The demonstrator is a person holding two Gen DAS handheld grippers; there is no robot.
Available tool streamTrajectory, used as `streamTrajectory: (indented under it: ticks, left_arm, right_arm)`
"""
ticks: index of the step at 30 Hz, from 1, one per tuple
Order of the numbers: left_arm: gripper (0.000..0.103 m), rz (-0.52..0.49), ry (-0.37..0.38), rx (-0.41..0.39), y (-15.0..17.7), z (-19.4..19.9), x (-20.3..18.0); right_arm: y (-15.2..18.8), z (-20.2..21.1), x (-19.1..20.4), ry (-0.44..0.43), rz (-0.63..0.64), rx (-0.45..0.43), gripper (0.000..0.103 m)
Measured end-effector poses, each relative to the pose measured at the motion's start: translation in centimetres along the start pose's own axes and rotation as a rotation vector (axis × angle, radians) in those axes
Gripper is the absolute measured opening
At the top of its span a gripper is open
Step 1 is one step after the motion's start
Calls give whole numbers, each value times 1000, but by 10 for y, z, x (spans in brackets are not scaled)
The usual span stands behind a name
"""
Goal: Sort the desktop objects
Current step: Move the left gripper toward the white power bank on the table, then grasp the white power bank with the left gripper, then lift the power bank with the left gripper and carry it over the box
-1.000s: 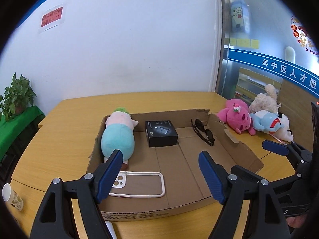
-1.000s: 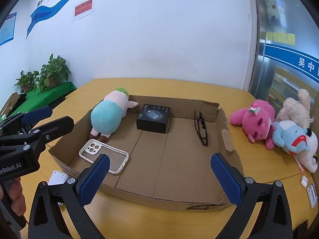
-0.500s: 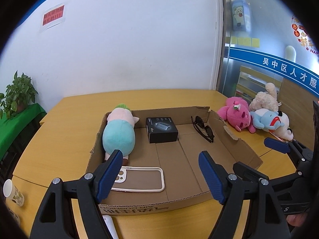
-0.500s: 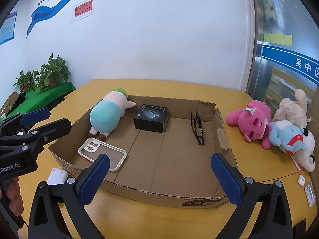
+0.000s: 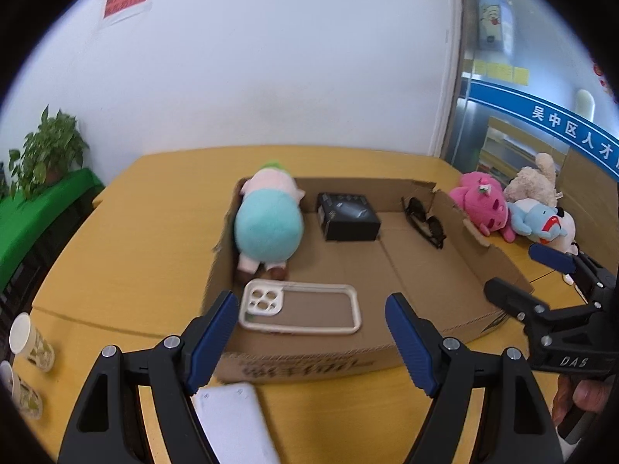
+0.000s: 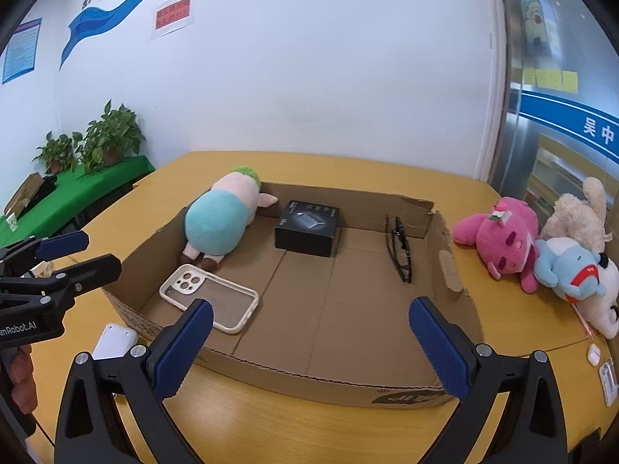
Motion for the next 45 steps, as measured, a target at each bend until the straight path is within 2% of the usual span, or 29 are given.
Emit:
streamTrajectory:
  ticks: [6,8,11,15,18,22,23,27,28,29,31,33,35,39,45]
  left_arm:
    - [78,77,-9,112,36,-17,46]
    - [78,104,-3,164,51,-26,62]
    - [78,131,3,232,72,-40,78]
    - [78,162,34,305,93,-57,92]
    - [77,185,97,349,104,-68,98]
    - [76,209,151,389,113,-79,100]
    - [75,209,155,375,113,-78,101]
    - [50,228,202,391,113,-81,102]
    - [49,245,227,401,114,-82,102]
    - [48,252,230,402,115,-83,102]
    - [46,259,234,405,115,-83,102]
    - [46,272,234,407,116,-82,102]
    - [45,278,226,408,117,-80,102]
    - [41,279,209,399,118,-74,96]
    - [35,269,186,338,104,-49,84]
  right_arm:
    - [14,-23,35,-118,55,43,103]
    - [25,-33,53,-196,65,74,103]
    - [46,-56,84,-341,79,165,103]
    - [73,-80,124,-486,88,260,103]
    - [90,-96,147,-563,84,318,103]
    - [109,-120,166,-585,102,383,102]
    - [112,-124,169,-585,108,394,102]
    - [118,-129,178,-587,146,387,101]
    - [119,-129,180,-593,155,383,99]
    - [120,-129,183,-597,167,380,97]
    - [121,-128,190,-601,204,374,85]
    - [122,-127,196,-601,225,375,79]
    - [124,-124,201,-572,256,376,79]
    - [127,-117,199,-580,254,367,78]
    - [127,-95,190,-577,258,326,77]
Point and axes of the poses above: each gripper's, at about its wrist camera, not at the fingertips, and z roughly against the way its jaws point, x to its left, y to its underside, the point moved 2 cm from there along -z, roughly the way its jaws point, and after that the axes turned 12 degrees about -y, right-handed, at the moved point
